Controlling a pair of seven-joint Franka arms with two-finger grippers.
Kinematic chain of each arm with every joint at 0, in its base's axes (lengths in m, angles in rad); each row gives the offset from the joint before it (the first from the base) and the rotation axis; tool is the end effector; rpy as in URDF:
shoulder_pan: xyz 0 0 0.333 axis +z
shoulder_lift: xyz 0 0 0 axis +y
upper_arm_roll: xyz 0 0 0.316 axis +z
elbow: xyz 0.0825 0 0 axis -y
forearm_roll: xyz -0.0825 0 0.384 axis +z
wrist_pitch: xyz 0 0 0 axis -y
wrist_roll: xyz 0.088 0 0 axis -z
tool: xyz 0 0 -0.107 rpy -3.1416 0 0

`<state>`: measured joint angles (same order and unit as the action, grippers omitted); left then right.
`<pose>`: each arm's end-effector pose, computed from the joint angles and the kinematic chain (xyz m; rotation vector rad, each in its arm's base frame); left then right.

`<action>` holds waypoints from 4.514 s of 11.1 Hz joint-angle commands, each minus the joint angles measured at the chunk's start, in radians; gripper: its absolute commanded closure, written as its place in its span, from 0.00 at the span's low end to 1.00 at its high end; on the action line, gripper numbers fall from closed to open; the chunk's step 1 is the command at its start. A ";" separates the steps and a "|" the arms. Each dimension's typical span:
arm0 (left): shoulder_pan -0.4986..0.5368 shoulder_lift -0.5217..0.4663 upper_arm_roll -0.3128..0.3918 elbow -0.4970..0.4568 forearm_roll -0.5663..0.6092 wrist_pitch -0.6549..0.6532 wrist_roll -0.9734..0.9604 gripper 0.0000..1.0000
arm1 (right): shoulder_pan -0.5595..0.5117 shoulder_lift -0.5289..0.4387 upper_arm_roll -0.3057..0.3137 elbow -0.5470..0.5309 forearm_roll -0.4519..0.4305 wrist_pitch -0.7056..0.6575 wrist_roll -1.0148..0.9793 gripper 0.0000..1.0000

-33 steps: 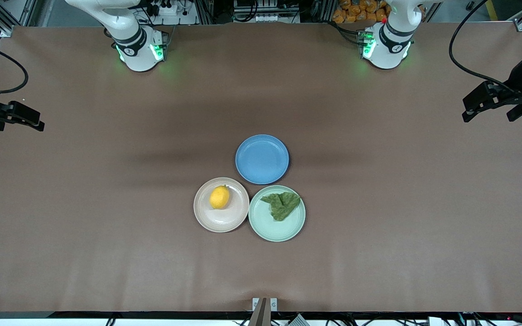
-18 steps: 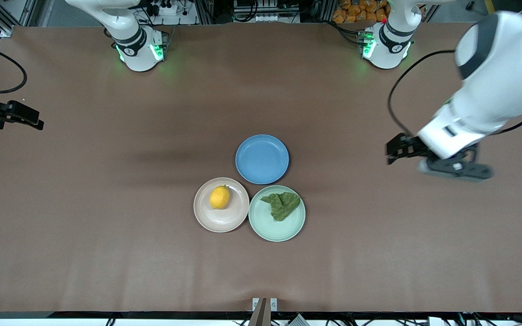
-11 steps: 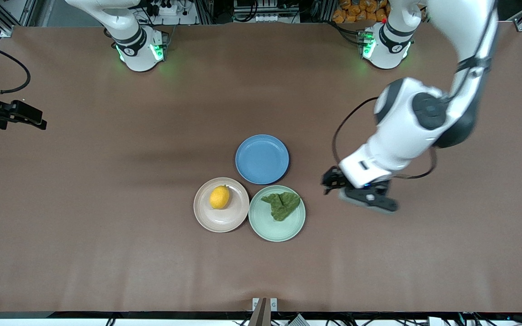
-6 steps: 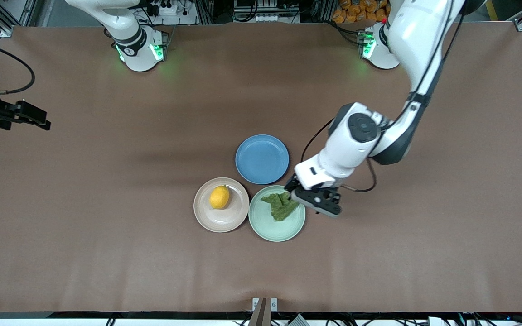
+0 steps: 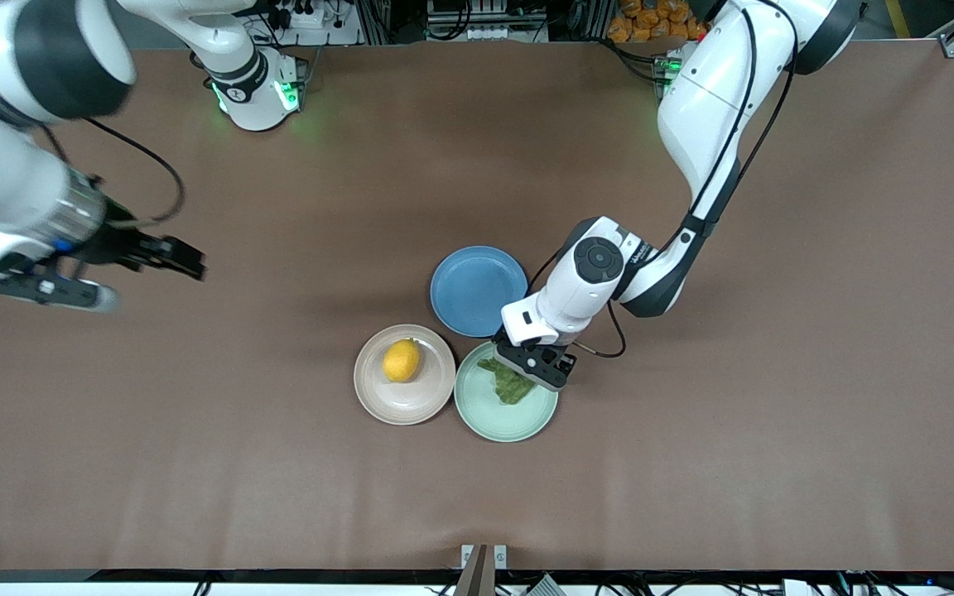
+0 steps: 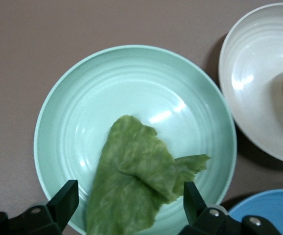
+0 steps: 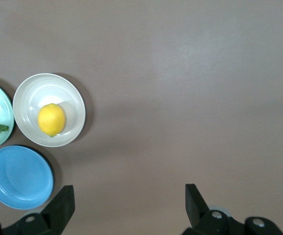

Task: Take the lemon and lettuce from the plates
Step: 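Lower the left gripper onto the lettuce while the right gripper reaches the lemon, then grasp the lettuce with the left gripper while the right gripper grasps the lemon, then carry the lettuce off the plate and release it with the left gripper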

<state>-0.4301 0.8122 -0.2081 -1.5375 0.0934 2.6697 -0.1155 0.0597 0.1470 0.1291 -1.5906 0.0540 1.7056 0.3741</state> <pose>0.6065 -0.4171 0.2153 2.8172 -0.7339 0.4178 0.5938 0.1138 0.5423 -3.0652 0.2990 0.0765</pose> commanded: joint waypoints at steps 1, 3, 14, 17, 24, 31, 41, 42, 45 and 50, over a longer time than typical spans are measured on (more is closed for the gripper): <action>-0.010 0.019 0.021 0.023 0.020 0.012 0.017 0.13 | 0.003 0.041 0.050 -0.031 0.032 0.066 0.136 0.00; -0.010 0.047 0.021 0.031 0.019 0.047 0.008 0.23 | 0.046 0.100 0.055 -0.032 0.032 0.135 0.253 0.00; -0.038 0.076 0.065 0.060 0.016 0.047 0.005 0.99 | 0.242 0.433 0.061 -0.029 0.015 0.569 0.608 0.00; -0.015 0.050 0.065 0.057 0.020 0.026 0.008 1.00 | 0.255 0.499 0.053 -0.022 -0.005 0.623 0.614 0.00; 0.147 -0.169 0.044 0.051 0.008 -0.348 0.084 1.00 | 0.319 0.566 0.017 -0.019 -0.022 0.713 0.615 0.00; 0.430 -0.117 0.047 0.033 0.008 -0.442 0.353 1.00 | 0.335 0.641 0.000 0.020 -0.022 0.795 0.615 0.00; 0.481 -0.074 0.055 0.048 0.031 -0.439 0.356 0.00 | 0.342 0.658 -0.002 0.018 -0.057 0.821 0.614 0.50; 0.481 -0.100 0.055 0.048 0.052 -0.439 0.356 0.00 | 0.342 0.660 -0.002 0.018 -0.059 0.821 0.612 0.58; 0.493 -0.191 0.055 0.049 0.058 -0.441 0.358 0.00 | 0.330 0.657 -0.003 0.021 -0.060 0.803 0.597 0.72; 0.495 -0.365 0.053 0.053 0.042 -0.542 0.309 0.00 | 0.284 0.608 -0.002 0.090 -0.051 0.608 0.507 0.78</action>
<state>0.0588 0.5398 -0.1506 -1.4567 0.1275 2.2057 0.2350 0.3793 0.7888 0.1189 -1.5331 0.0148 2.3975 0.9210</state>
